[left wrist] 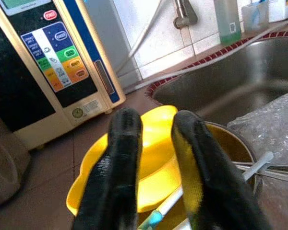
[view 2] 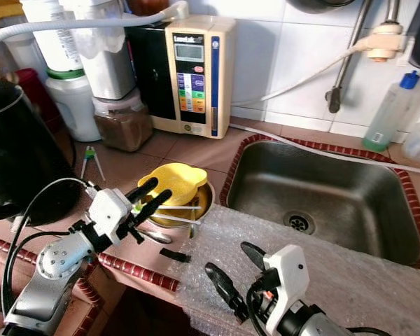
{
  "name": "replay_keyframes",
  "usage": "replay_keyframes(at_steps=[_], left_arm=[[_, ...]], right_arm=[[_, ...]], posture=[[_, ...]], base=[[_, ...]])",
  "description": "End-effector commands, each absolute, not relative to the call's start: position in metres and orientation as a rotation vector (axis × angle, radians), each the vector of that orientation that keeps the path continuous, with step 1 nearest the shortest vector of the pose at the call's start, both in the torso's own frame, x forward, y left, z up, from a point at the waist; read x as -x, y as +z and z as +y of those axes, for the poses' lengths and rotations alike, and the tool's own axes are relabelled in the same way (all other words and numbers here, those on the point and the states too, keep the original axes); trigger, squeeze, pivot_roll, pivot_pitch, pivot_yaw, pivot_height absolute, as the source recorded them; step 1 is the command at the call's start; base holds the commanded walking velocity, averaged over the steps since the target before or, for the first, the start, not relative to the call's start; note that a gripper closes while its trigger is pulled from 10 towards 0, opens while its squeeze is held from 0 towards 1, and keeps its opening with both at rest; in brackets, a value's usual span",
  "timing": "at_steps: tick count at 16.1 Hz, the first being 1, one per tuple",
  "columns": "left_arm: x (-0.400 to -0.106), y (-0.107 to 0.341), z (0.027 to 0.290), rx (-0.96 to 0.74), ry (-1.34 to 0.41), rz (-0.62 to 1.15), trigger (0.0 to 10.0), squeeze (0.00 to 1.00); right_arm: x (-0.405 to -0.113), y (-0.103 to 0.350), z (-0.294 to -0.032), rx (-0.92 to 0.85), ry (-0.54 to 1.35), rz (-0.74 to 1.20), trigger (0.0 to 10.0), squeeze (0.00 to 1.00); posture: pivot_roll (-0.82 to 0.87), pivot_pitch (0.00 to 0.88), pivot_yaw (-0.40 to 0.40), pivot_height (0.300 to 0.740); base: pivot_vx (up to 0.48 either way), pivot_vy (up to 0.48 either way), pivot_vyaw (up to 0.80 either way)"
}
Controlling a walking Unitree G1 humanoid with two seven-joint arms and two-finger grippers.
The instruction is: Kitchen organization
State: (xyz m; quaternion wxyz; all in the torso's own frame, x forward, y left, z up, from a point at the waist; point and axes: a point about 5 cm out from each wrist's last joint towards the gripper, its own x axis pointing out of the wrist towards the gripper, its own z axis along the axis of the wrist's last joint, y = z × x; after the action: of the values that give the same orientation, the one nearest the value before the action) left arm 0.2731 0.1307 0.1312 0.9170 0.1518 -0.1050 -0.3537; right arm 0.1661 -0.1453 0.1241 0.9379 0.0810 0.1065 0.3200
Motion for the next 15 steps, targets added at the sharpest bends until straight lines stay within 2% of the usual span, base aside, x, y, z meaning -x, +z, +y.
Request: replay_keyframes(at_steps=[1,7,15], left_arm=[[-0.271,0.135,0.130,-0.330,-0.752,-0.224,10.0,1.00],[-0.267,0.128,0.123,-0.374,-0.843,-0.194,10.0,1.00],[-0.280,0.120,0.119,-0.447,-0.880,-0.159,10.0,1.00]], right_arm=[[-0.167,0.123,-0.145,-0.166,0.646,0.216,10.0,0.00],[-0.167,0.123,-0.145,-0.171,0.634,0.210,10.0,0.00],[-0.167,0.124,-0.149,-0.187,0.612,0.199,10.0,0.00]], posture=[[0.00,0.000,0.049,0.740],[-0.01,0.000,0.058,0.740],[-0.02,0.000,0.065,0.740]], base=[[0.000,0.000,0.00],[0.000,0.000,0.00],[0.000,0.000,0.00]])
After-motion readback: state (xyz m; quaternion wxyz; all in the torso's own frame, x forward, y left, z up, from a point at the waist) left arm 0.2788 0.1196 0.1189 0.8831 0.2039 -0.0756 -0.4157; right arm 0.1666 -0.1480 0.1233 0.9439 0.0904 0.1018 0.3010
